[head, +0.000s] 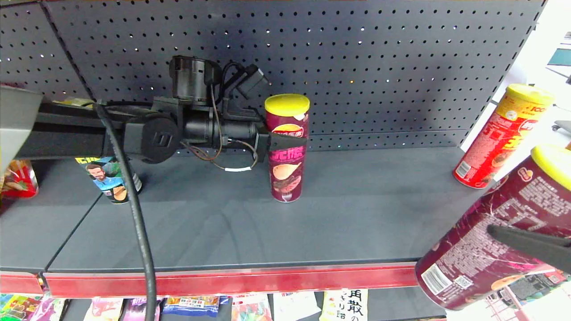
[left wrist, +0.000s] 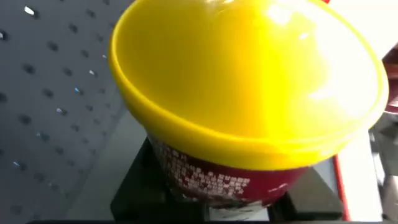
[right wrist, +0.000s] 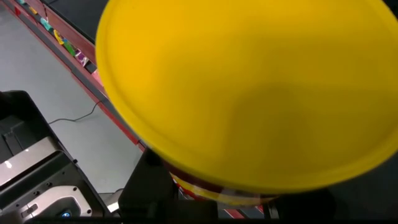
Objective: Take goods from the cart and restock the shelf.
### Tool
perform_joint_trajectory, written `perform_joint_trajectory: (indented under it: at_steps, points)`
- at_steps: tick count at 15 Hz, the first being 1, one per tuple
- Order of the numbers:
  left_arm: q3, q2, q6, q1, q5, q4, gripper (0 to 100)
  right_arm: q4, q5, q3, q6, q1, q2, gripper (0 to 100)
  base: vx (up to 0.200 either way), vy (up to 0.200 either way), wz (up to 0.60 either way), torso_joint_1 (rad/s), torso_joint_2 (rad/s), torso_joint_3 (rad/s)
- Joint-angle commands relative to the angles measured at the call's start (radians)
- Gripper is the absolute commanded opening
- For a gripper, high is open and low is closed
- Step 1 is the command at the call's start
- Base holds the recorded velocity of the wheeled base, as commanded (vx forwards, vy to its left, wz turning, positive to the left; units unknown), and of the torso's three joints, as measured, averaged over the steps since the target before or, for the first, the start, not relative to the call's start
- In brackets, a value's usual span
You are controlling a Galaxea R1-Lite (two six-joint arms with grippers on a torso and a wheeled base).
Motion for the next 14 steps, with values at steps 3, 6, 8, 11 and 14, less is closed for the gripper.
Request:
perform_joint_trajectory:
  at_steps: [3,6,8,11,14]
  points:
    - [0.191,-0.173,-0.035,-0.041,0.036,-0.003,0,0.000,0.002,-0.005,0.000,0.000,0.002,0,0.000,0.000,0.00,0.000,0.00,0.000]
    - [0.323,-0.255,-0.035,-0.067,0.038,-0.004,0,0.000,0.003,-0.010,0.000,0.002,0.008,0,0.000,0.000,0.00,0.000,0.00,0.000]
    - [0.360,-0.284,-0.035,-0.067,0.038,-0.004,0,0.000,0.003,-0.013,0.000,0.002,0.013,0,0.000,0.000,0.00,0.000,0.00,0.000]
    - [0.418,-0.324,-0.037,-0.069,0.036,-0.004,0,0.000,0.003,-0.011,0.000,0.003,0.016,0,0.000,0.000,0.00,0.000,0.00,0.000]
    - [0.438,-0.340,-0.037,-0.069,0.036,-0.004,0,0.000,0.003,-0.013,0.000,0.003,0.019,0,0.000,0.000,0.00,0.000,0.00,0.000]
